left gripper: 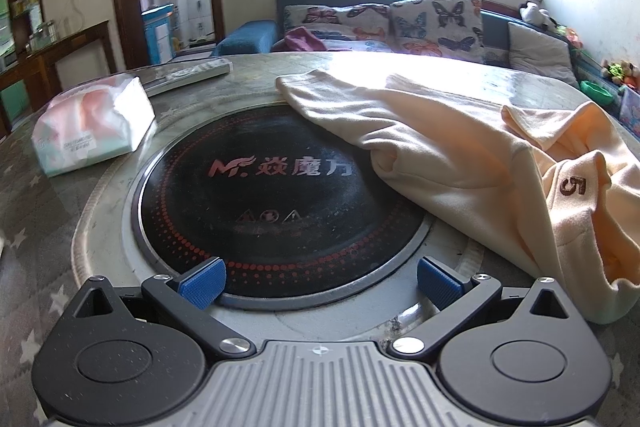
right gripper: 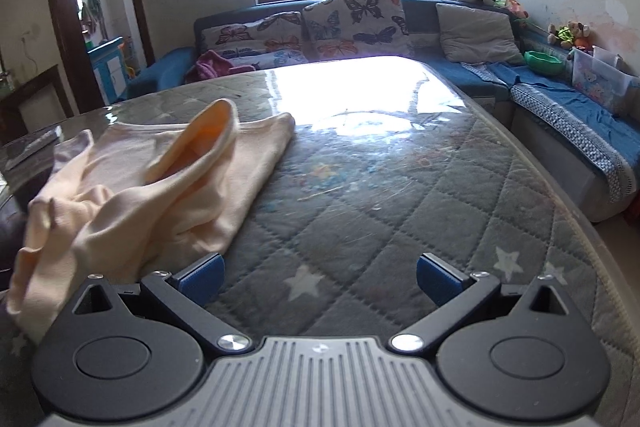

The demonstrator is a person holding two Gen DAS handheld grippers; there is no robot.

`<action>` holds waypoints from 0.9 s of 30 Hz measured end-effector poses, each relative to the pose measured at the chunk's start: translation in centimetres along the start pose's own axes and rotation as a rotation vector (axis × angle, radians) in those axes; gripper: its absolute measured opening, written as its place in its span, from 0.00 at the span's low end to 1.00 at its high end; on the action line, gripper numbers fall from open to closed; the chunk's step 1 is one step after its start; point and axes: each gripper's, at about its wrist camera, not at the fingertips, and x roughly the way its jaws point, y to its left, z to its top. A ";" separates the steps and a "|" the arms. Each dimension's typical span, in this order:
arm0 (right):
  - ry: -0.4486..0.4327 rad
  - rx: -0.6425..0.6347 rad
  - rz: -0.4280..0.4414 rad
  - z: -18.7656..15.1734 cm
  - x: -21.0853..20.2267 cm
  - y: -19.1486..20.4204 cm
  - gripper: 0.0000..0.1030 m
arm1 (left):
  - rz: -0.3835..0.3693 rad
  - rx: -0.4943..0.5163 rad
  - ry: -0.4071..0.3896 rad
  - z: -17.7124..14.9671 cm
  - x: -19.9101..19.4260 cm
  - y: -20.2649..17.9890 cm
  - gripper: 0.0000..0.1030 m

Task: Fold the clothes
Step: 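Move both tools toward the crumpled cream sweatshirt on the table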

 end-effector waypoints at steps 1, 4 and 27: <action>-0.001 -0.008 0.000 -0.2 -0.4 0.2 1.00 | 0.013 -0.001 -0.001 -0.1 -0.1 -0.1 1.00; -0.010 -0.032 0.006 -0.6 -1.3 0.9 1.00 | 0.043 -0.015 -0.001 -0.2 -0.6 -0.3 1.00; -0.035 -0.104 0.071 -3.2 -5.4 3.7 1.00 | 0.013 0.034 0.071 -1.5 -5.2 -4.8 1.00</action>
